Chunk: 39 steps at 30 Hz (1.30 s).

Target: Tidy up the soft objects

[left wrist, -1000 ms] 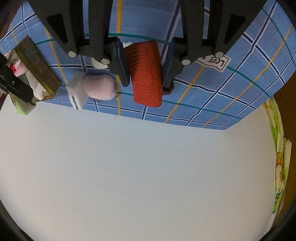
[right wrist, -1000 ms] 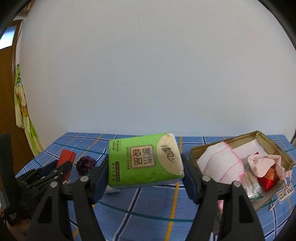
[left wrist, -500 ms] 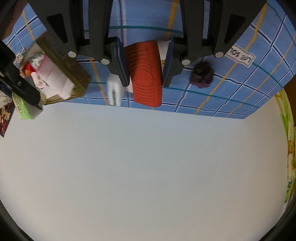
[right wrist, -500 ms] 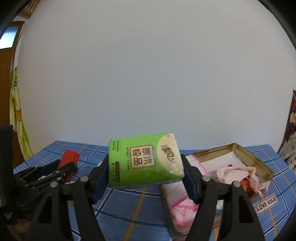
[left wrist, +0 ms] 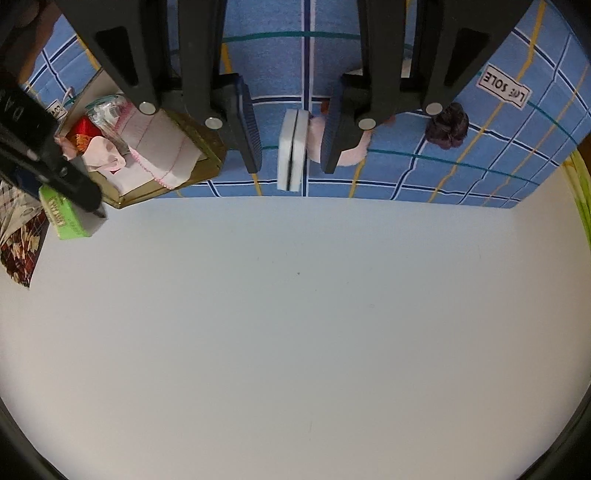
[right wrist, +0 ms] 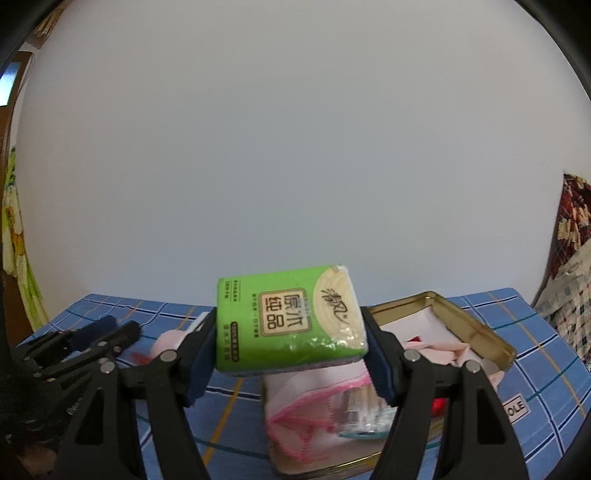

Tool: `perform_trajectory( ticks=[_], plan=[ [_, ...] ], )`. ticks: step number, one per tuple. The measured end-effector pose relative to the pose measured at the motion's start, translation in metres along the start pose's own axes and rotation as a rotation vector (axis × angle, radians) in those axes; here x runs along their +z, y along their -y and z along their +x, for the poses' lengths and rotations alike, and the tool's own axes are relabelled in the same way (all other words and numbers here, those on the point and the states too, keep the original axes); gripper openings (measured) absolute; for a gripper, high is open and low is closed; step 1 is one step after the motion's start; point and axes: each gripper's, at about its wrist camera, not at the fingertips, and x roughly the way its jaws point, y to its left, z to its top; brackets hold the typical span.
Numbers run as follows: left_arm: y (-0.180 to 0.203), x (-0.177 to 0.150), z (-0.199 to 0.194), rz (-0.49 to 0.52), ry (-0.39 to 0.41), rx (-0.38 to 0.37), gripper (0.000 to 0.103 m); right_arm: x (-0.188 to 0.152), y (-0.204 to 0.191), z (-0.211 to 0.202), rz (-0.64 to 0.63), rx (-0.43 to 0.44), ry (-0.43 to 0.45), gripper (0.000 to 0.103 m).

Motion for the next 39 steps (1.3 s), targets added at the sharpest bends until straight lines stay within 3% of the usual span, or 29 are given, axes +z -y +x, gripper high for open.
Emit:
perform_trajectory(
  ticks=[3,6,14,16,18,21,24,28,33,38,39],
  plan=[
    [-0.016,-0.001,0.005,-0.011,-0.046,0.004,0.036,0.001,0.011,0.002,0.021,-0.016,-0.006,0.071],
    [-0.047,-0.007,0.017,-0.090,-0.135,-0.020,0.036,0.003,0.015,0.002,0.043,-0.027,-0.019,0.071],
    [-0.100,-0.026,0.026,-0.212,-0.230,0.035,0.036,0.008,0.015,0.007,0.065,-0.021,-0.030,0.071],
    [-0.101,-0.030,0.028,-0.216,-0.250,0.021,0.040,0.008,0.015,0.006,0.064,-0.018,-0.030,0.071],
    [-0.097,-0.033,0.029,-0.190,-0.249,0.028,0.053,0.006,0.016,0.008,0.057,-0.022,-0.030,0.071],
    [-0.088,-0.033,0.026,-0.134,-0.228,0.000,0.062,0.005,0.017,0.010,0.057,-0.023,-0.038,0.071],
    [-0.076,-0.029,0.035,-0.111,-0.233,-0.032,0.062,0.005,0.018,0.011,0.061,-0.026,-0.042,0.071],
    [-0.069,-0.027,0.059,-0.145,-0.305,-0.078,0.063,0.006,0.019,0.011,0.062,-0.028,-0.043,0.071],
    [-0.055,-0.027,0.098,-0.142,-0.421,-0.021,0.064,0.007,0.021,0.011,0.063,-0.024,-0.045,0.071],
    [-0.045,-0.017,0.107,-0.144,-0.401,0.034,0.065,0.008,0.022,0.012,0.065,-0.029,-0.046,0.071],
    [-0.043,-0.018,0.105,-0.134,-0.391,0.034,0.059,0.008,0.023,0.012,0.068,-0.031,-0.049,0.071]
  ],
)
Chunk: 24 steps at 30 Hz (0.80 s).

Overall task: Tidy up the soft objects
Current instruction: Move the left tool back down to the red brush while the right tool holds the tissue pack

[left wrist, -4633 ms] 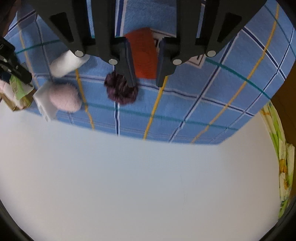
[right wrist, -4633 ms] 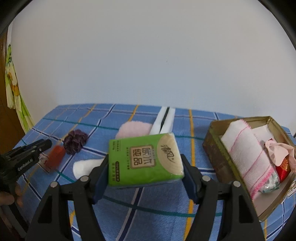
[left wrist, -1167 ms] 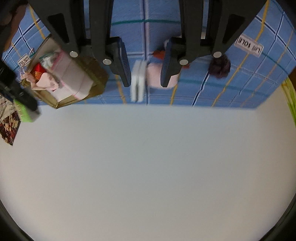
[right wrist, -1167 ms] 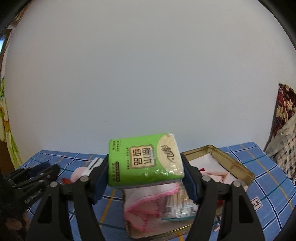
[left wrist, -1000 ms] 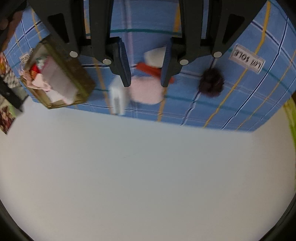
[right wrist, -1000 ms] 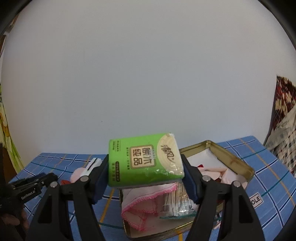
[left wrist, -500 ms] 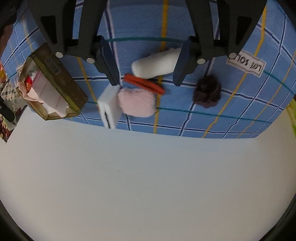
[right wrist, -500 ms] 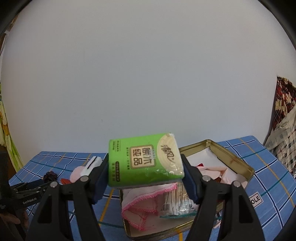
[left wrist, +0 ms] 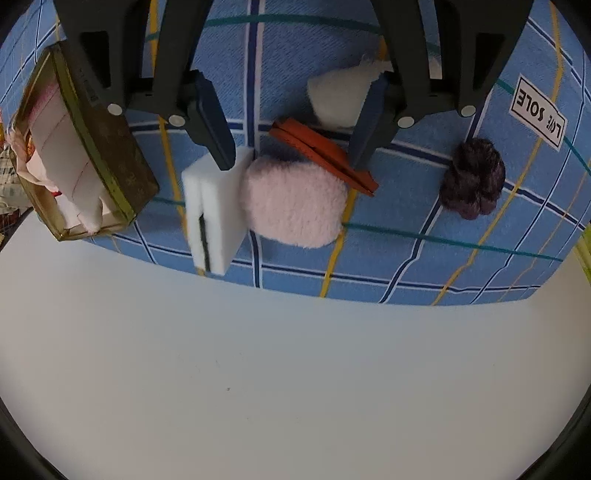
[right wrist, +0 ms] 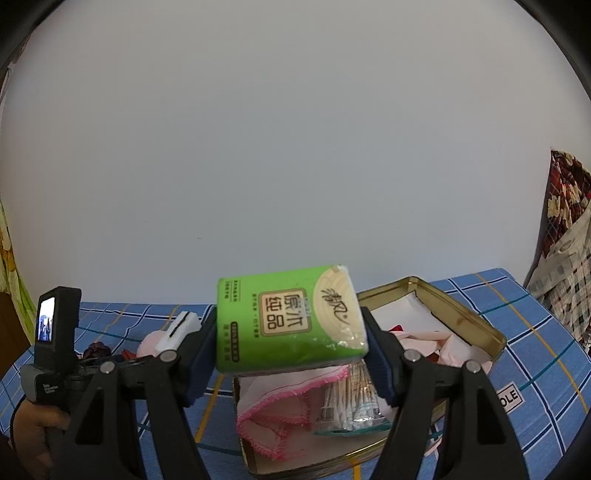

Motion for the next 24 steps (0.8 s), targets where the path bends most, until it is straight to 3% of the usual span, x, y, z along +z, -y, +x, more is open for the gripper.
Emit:
perform_trajectory(
  ticks=[1,2,6,11,13,17,19,20,23,24],
  plan=[
    [0.004,-0.003,-0.002,0.039,0.019,0.022,0.053,0.000,0.001,0.000,0.003,-0.001,-0.002,0.071],
    [0.007,-0.006,-0.004,0.078,0.035,0.052,0.040,0.001,0.001,0.000,0.007,-0.002,-0.004,0.071],
    [-0.008,-0.014,-0.013,0.087,0.020,-0.002,0.034,0.004,0.004,0.001,0.040,0.007,-0.012,0.071],
    [-0.028,-0.016,-0.015,0.011,-0.032,-0.102,0.034,0.004,0.003,-0.002,0.053,0.006,-0.017,0.071],
    [-0.024,-0.013,-0.012,0.010,-0.047,-0.093,0.037,0.005,0.001,-0.002,0.046,0.005,-0.018,0.071],
    [-0.010,-0.005,0.000,0.011,-0.087,-0.101,0.068,0.004,-0.003,-0.004,0.039,0.000,-0.015,0.071],
    [-0.001,-0.002,-0.001,0.017,-0.063,-0.087,0.068,0.005,-0.002,-0.004,0.042,0.001,-0.015,0.071],
    [0.002,-0.001,0.000,0.028,-0.060,-0.077,0.066,0.004,-0.002,-0.004,0.043,-0.001,-0.015,0.071],
    [0.011,0.000,0.002,0.112,-0.032,0.016,0.035,0.005,0.001,-0.003,0.054,-0.002,-0.017,0.071],
    [0.010,-0.001,0.001,0.104,-0.030,-0.004,0.033,0.006,0.002,-0.002,0.062,0.000,-0.018,0.071]
  ],
)
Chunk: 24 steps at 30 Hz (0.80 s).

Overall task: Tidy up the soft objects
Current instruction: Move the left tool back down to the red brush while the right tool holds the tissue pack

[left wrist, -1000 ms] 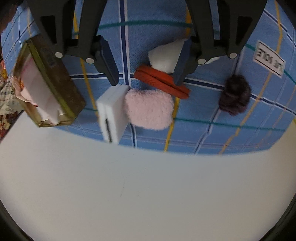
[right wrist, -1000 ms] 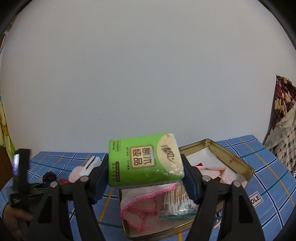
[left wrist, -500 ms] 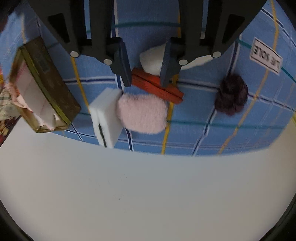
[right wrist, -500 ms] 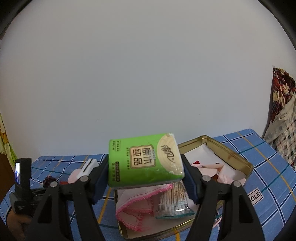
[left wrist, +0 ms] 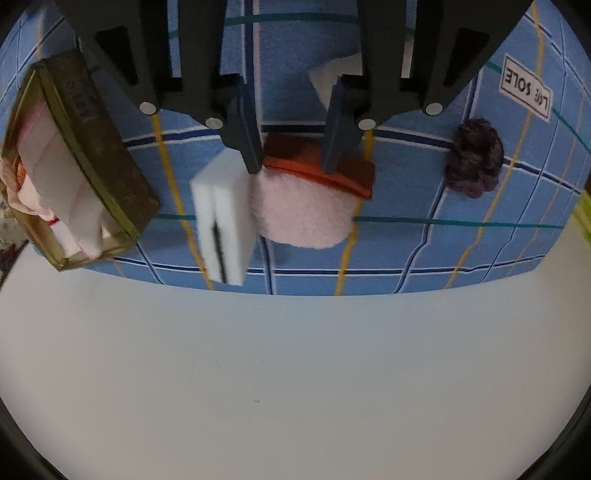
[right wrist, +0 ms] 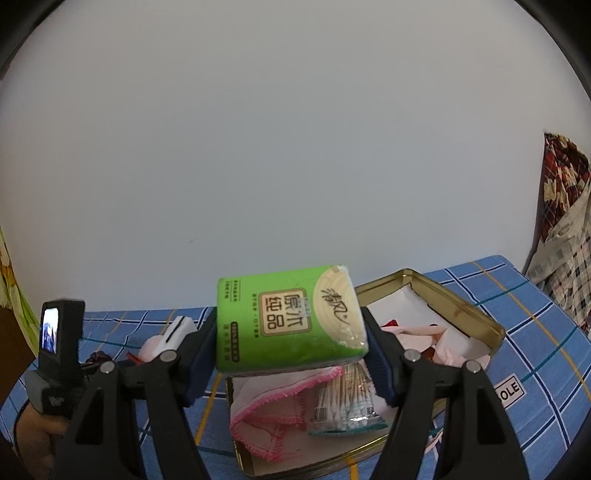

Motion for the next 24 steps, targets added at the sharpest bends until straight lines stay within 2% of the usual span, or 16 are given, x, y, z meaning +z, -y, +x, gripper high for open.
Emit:
perform_trajectory(
  ticks=[1,3,4,7,9,12,16,19,20,22,23,24],
  plan=[
    [-0.002,-0.002,-0.002,-0.004,0.007,-0.011,0.033,0.001,0.001,0.001,0.008,0.003,0.000,0.071],
    [-0.006,-0.005,-0.004,-0.016,0.019,-0.062,0.021,0.002,0.002,0.001,0.020,0.004,-0.002,0.071],
    [-0.007,-0.008,-0.006,-0.023,0.032,-0.090,0.019,0.002,0.002,0.001,0.022,0.005,-0.002,0.071],
    [-0.001,-0.017,-0.011,0.010,0.068,-0.063,0.018,0.001,0.000,0.000,0.022,0.003,0.001,0.071],
    [0.001,-0.022,-0.017,0.014,0.085,-0.076,0.005,0.001,-0.001,-0.001,0.022,-0.001,0.004,0.071],
    [0.004,-0.025,-0.026,0.020,0.106,-0.086,0.004,0.001,0.000,-0.002,0.029,0.001,0.006,0.071],
    [-0.001,-0.027,-0.027,0.018,0.098,-0.073,0.004,0.001,0.000,-0.002,0.030,-0.001,0.007,0.071],
    [-0.003,-0.028,-0.044,0.059,0.135,-0.101,0.007,0.001,0.000,-0.001,0.035,0.001,0.003,0.071],
    [-0.004,-0.027,-0.046,0.081,0.136,-0.102,0.019,0.001,0.000,-0.001,0.038,0.001,0.002,0.071],
    [-0.011,-0.028,-0.051,0.126,0.128,-0.073,0.073,0.001,0.000,-0.001,0.040,0.002,0.001,0.071],
    [-0.014,-0.028,-0.051,0.138,0.128,-0.048,0.082,0.001,0.000,-0.001,0.039,0.000,0.001,0.071],
    [-0.013,-0.028,-0.049,0.151,0.132,-0.025,0.085,0.000,-0.001,-0.001,0.034,-0.003,0.001,0.071]
  ],
)
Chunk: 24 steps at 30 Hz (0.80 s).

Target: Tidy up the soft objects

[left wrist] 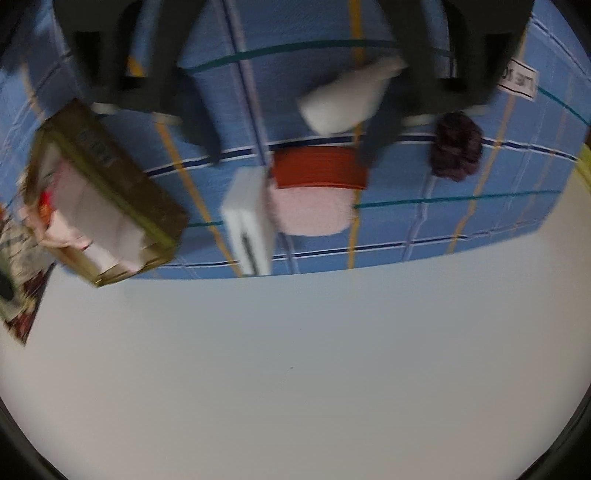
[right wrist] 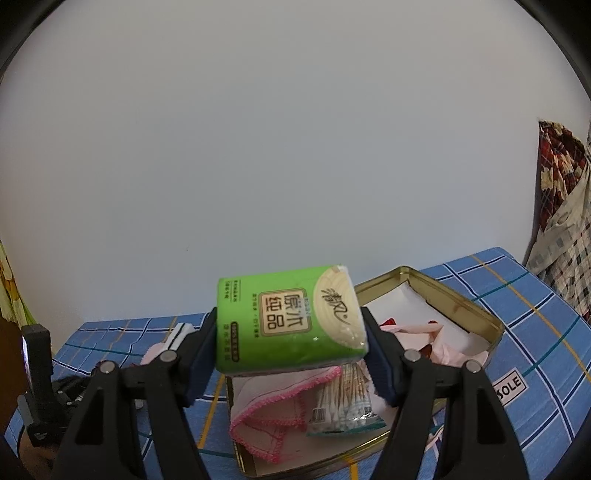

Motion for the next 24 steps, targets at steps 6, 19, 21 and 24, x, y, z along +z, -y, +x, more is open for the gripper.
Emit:
perform_trajectory(
  ticks=[6,19,21,24],
  plan=[
    [-0.002,0.003,0.028,0.027,-0.066,0.032,0.085,-0.001,0.000,0.002,0.002,-0.009,-0.008,0.071],
    [-0.019,0.007,0.030,-0.087,-0.070,0.036,0.035,0.003,0.004,-0.002,0.039,-0.021,-0.005,0.071],
    [-0.015,0.009,0.018,-0.097,-0.018,0.043,0.032,0.004,0.005,-0.005,0.046,-0.021,0.010,0.071],
    [-0.010,0.011,0.001,-0.095,0.053,0.029,0.027,0.006,0.007,-0.009,0.053,-0.020,0.024,0.071]
  ],
)
